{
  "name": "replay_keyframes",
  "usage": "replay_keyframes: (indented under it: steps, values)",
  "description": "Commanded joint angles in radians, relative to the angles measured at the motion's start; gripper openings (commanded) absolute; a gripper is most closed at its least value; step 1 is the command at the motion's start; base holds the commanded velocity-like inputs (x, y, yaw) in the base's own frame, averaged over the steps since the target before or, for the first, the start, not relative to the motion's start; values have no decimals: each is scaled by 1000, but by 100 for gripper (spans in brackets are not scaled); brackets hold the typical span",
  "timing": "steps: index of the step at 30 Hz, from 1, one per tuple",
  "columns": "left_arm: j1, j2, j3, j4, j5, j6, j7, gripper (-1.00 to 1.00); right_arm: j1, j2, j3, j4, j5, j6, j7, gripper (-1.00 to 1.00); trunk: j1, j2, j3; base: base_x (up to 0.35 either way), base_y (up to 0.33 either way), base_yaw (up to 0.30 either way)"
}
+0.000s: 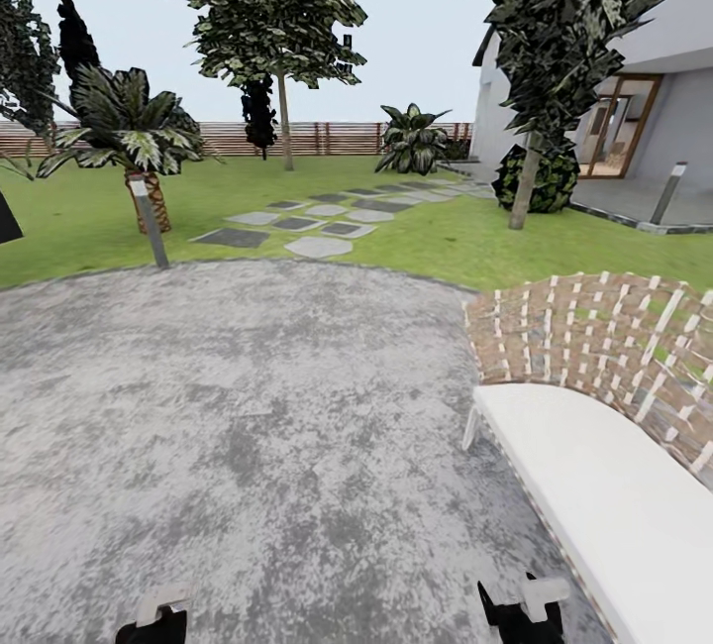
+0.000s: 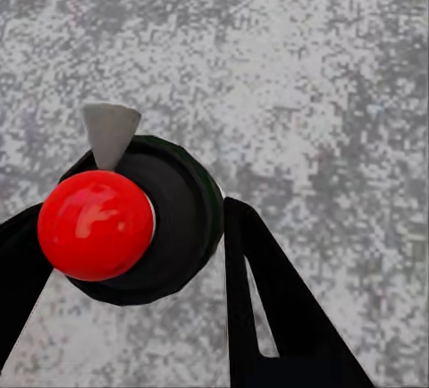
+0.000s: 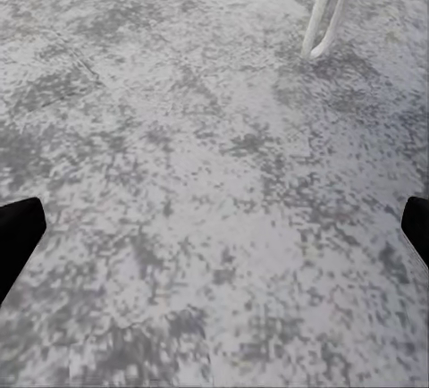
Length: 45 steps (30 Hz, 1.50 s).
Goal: In the garden, pick up the pesticide atomizer on the floor and spray pesticide onto both trees until each tree trunk is fully covered.
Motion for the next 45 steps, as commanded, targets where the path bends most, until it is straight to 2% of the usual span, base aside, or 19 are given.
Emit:
replay_keyframes:
  steps: [1,11,24,37,45]
  values:
    - [-1,0,-1,1,10,-3,0,-100,-1,0,0,1,1,-3,2,100,0,0,-1,340,0,0]
    - [-1,0,-1,1,10,-3,0,-100,-1,1,0,1,1,-3,2,100,0,0,-1,340,0,29]
    - [-1,0,-1,1,10,-3,0,-100,-1,1,0,1,1,-3,2,100,0,0,-1,340,0,159]
    - [1,0,-1,1,10,-3,0,-100,-1,1,0,1,1,-3,2,100,0,0,-1,340,0,14]
    - [1,0,-1,1,10,-18,0,-100,-1,2,0,1,1,-3,2,100,0,0,-1,340,0,160]
